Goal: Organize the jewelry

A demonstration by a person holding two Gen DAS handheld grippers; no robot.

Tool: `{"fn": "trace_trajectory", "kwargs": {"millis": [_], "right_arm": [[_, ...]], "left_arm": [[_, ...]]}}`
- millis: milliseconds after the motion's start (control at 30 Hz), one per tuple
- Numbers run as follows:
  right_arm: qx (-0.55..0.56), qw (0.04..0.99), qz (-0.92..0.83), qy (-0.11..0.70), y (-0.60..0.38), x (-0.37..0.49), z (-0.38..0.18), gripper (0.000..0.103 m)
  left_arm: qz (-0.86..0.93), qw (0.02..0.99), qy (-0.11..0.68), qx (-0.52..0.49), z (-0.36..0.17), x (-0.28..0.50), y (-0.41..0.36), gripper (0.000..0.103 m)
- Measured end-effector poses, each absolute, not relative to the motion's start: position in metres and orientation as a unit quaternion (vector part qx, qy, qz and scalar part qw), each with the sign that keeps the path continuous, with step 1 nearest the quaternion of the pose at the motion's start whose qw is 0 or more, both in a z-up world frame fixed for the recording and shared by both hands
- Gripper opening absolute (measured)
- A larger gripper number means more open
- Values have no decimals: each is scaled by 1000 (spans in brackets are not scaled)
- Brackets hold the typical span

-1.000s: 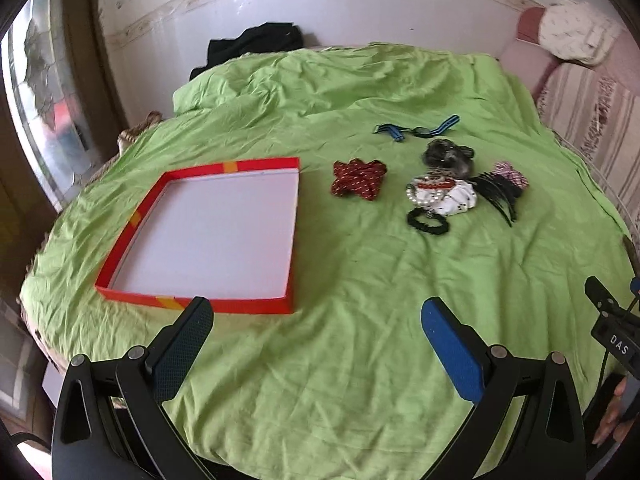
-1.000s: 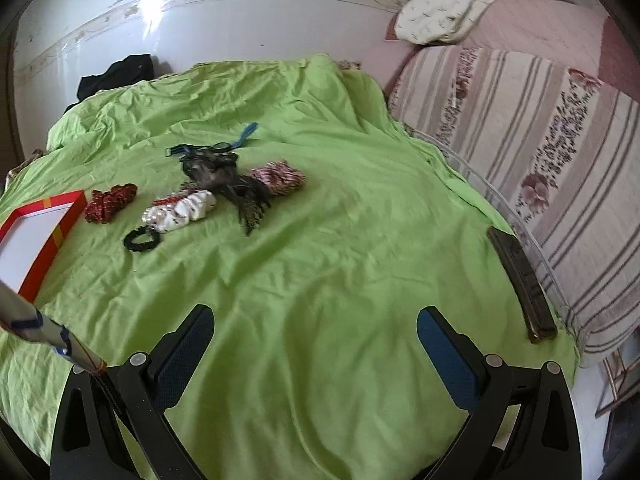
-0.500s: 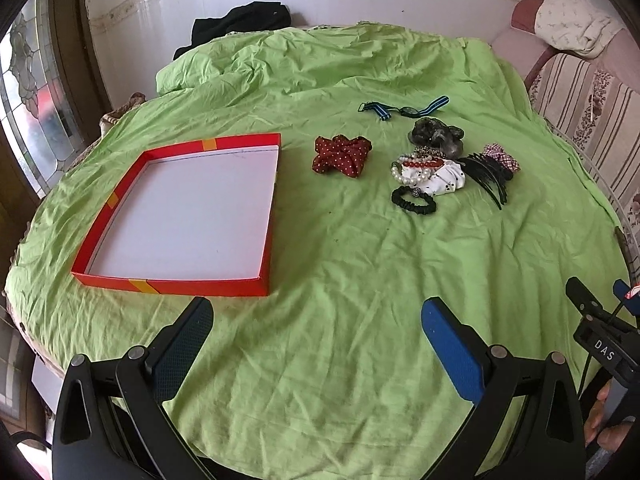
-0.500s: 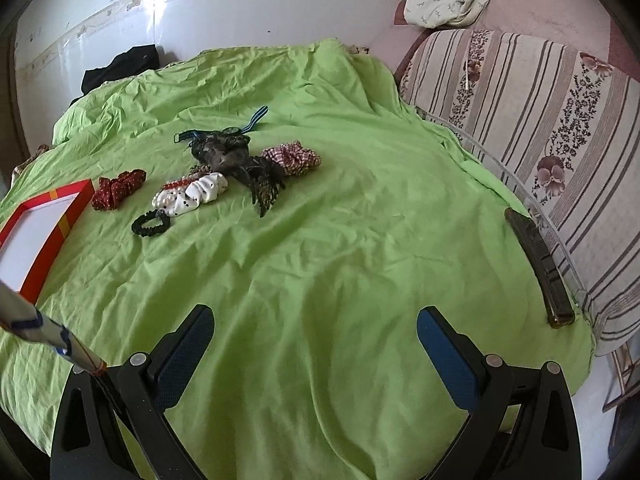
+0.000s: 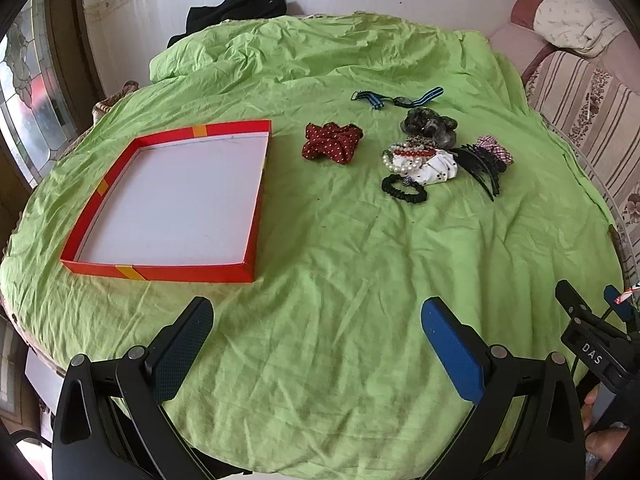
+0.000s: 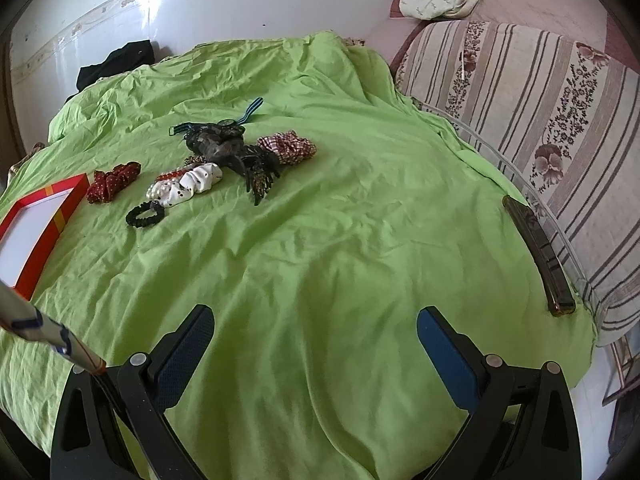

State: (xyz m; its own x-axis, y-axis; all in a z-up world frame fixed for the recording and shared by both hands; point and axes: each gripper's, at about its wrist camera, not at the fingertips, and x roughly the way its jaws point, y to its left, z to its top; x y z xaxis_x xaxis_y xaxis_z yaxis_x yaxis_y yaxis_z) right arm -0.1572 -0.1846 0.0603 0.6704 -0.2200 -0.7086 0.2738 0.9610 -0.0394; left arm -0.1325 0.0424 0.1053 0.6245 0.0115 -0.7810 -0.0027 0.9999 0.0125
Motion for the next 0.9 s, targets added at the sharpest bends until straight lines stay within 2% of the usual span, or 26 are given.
{"fn": "trace_trajectory", "kwargs": {"millis": [900], "right_arm": [[39, 921, -157, 355, -190, -193, 88, 103]], "left_arm": [[-38, 910, 411, 25, 121, -159, 21, 103]]}}
